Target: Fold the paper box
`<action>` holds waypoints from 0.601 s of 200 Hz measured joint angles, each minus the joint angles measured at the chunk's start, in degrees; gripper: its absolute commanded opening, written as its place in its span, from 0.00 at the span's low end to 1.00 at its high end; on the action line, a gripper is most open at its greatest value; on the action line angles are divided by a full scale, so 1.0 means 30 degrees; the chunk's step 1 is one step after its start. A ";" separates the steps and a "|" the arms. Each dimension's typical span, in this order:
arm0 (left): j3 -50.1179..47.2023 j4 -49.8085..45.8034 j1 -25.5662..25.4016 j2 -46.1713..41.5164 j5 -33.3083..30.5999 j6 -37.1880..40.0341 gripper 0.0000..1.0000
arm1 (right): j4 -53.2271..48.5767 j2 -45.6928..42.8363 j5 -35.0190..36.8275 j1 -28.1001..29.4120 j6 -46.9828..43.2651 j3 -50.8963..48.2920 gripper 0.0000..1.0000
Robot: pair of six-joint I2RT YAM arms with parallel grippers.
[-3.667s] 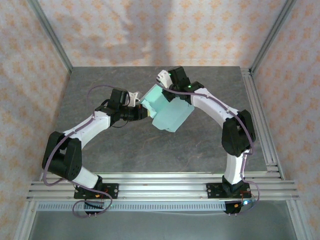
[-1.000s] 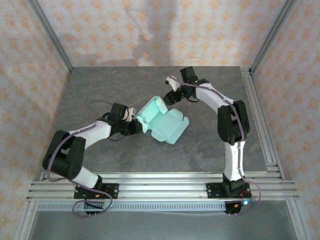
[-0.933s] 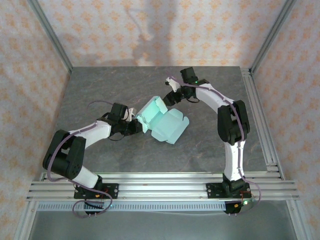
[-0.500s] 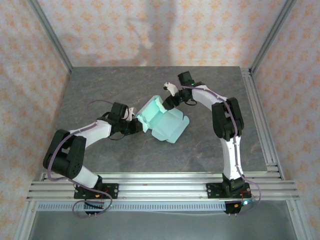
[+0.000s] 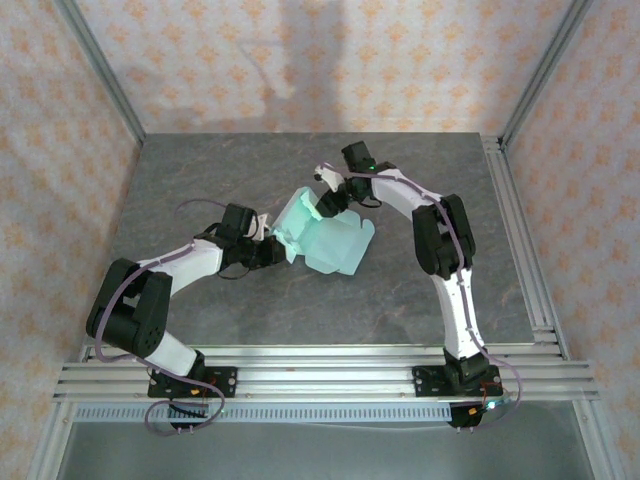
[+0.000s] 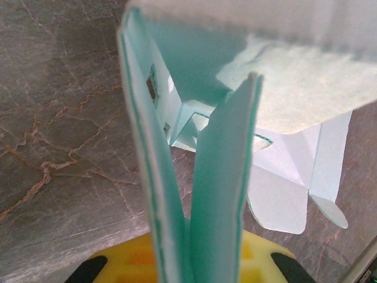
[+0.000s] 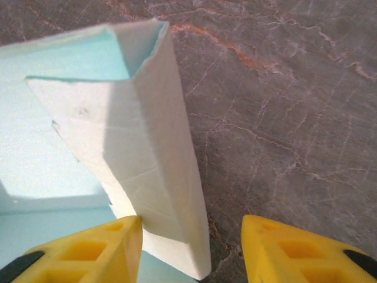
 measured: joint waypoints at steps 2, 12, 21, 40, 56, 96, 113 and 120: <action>0.0000 -0.0007 0.0000 0.0000 0.0000 0.0000 0.13 | -0.0022 0.0029 0.0022 0.0029 -0.0007 0.0029 0.46; 0.0007 -0.0007 0.0000 0.0000 0.0007 0.0000 0.13 | -0.0095 0.0153 0.0073 0.0138 -0.0066 0.0131 0.45; 0.0015 -0.0015 0.0000 0.0022 0.0022 0.0000 0.13 | -0.0138 0.0197 0.0168 0.0255 -0.0095 0.0153 0.44; 0.0066 -0.0029 0.0000 0.0124 0.0095 0.0000 0.13 | -0.0277 0.0255 0.0372 0.0539 -0.0219 0.0240 0.37; 0.0073 -0.0109 0.0000 0.0131 0.0219 0.0000 0.13 | -0.0240 0.0372 0.0612 0.0736 -0.0342 0.0444 0.30; 0.0073 -0.0284 0.0000 0.0131 0.0291 0.0000 0.13 | -0.0051 0.0401 0.1501 0.0867 -0.0357 0.0459 0.14; 0.0073 -0.0284 0.0000 0.0131 0.0299 0.0000 0.13 | 0.0124 0.0401 0.1916 0.0903 -0.0335 0.0459 0.07; 0.0073 -0.0277 0.0000 0.0131 0.0299 0.0000 0.13 | 0.0284 0.0401 0.2106 0.0933 -0.0357 0.0437 0.05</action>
